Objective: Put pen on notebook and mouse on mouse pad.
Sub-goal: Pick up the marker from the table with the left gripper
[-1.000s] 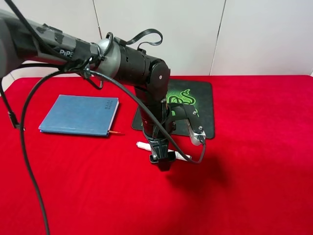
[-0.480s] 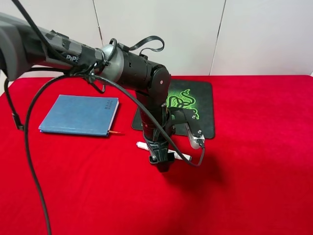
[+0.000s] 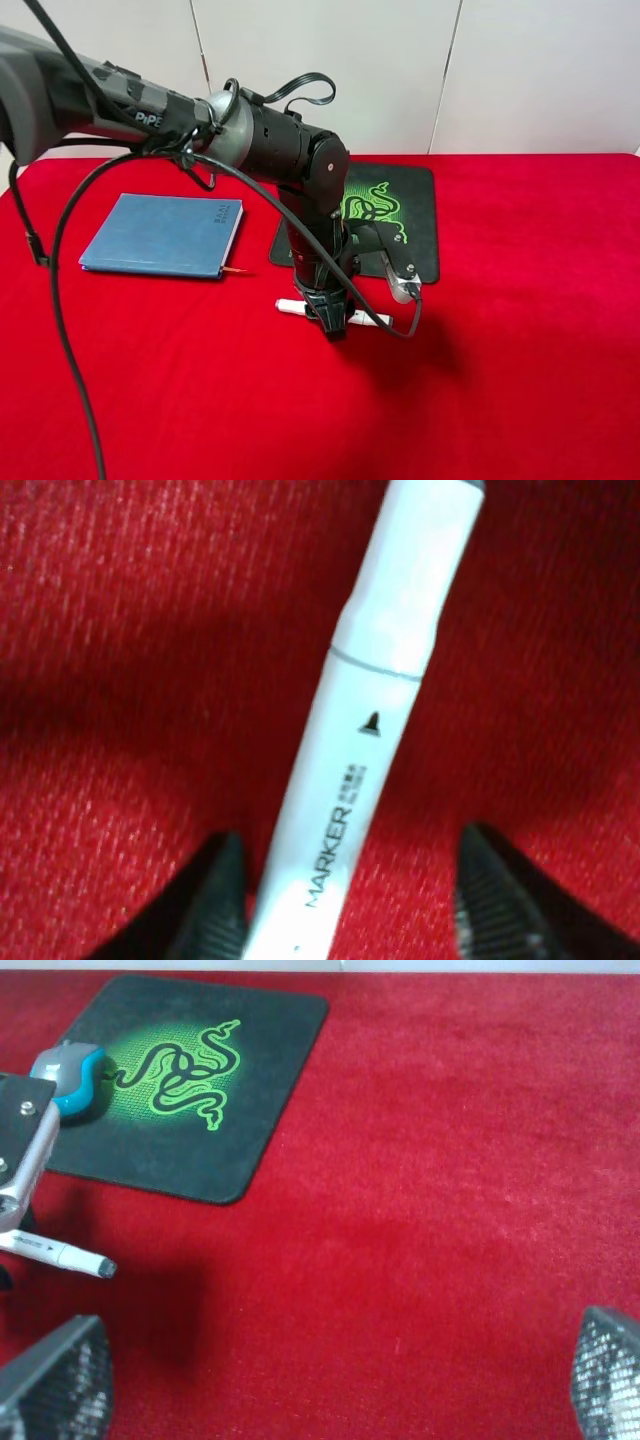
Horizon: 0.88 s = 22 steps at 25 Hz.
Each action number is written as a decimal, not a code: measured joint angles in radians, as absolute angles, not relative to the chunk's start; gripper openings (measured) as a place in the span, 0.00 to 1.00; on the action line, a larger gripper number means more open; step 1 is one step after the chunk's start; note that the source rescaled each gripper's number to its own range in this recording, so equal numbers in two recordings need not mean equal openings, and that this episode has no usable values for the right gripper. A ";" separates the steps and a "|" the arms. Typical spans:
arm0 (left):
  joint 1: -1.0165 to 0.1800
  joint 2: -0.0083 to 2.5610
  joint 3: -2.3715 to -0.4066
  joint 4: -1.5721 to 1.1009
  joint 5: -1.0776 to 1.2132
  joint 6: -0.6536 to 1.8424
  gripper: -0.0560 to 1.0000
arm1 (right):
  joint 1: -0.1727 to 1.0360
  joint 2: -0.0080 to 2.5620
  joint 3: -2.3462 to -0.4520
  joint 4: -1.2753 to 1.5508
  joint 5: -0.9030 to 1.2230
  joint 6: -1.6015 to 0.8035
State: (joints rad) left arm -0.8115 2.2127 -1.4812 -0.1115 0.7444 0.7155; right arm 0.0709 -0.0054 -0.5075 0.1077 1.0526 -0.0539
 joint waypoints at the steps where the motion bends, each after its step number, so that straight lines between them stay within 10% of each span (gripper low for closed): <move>1: -0.811 2.213 -1.481 -0.112 0.744 0.715 0.33 | 0.071 -0.005 -0.507 0.108 1.053 -0.054; 7: -0.811 2.213 -1.481 -0.112 0.745 0.715 0.06 | 0.071 -0.005 -0.507 0.108 1.053 -0.054; 22: -0.811 2.189 -1.481 -0.111 0.764 0.684 0.05 | 0.071 -0.005 -0.507 0.108 1.053 -0.054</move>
